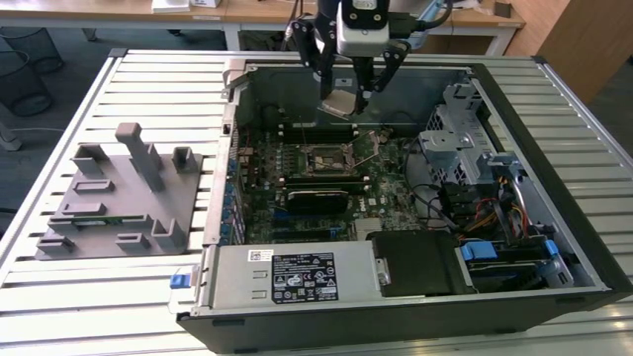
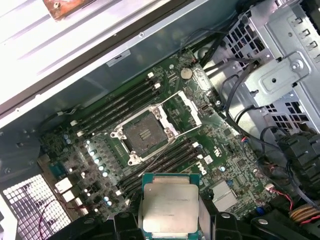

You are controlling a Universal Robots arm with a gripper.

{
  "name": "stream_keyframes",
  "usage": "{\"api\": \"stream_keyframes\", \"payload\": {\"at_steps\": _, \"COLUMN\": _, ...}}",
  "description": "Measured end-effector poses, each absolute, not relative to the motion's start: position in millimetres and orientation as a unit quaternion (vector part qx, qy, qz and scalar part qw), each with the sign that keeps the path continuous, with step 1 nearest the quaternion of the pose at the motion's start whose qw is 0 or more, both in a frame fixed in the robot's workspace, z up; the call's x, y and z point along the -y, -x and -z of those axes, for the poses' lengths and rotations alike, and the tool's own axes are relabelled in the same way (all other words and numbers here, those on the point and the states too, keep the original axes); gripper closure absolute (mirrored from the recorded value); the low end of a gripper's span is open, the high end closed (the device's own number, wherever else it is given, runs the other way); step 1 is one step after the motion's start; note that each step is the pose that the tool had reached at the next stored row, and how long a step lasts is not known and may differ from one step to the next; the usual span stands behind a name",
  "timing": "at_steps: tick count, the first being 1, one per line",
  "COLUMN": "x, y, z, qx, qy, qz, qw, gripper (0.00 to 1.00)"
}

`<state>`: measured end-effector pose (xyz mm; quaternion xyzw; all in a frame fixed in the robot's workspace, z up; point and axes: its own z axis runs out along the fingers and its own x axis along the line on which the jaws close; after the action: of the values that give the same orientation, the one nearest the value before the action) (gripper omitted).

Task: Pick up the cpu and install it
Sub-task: 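Place the cpu into insertion slot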

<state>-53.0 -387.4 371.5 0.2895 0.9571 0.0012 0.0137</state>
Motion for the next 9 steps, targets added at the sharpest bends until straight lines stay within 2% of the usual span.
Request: {"api": "stream_keyframes", "payload": {"at_steps": 9, "x": 384.1, "y": 53.0, "z": -371.2, "qx": -0.946, "qy": -0.325, "qz": 0.001, "qw": 0.014, "gripper": 0.47}}
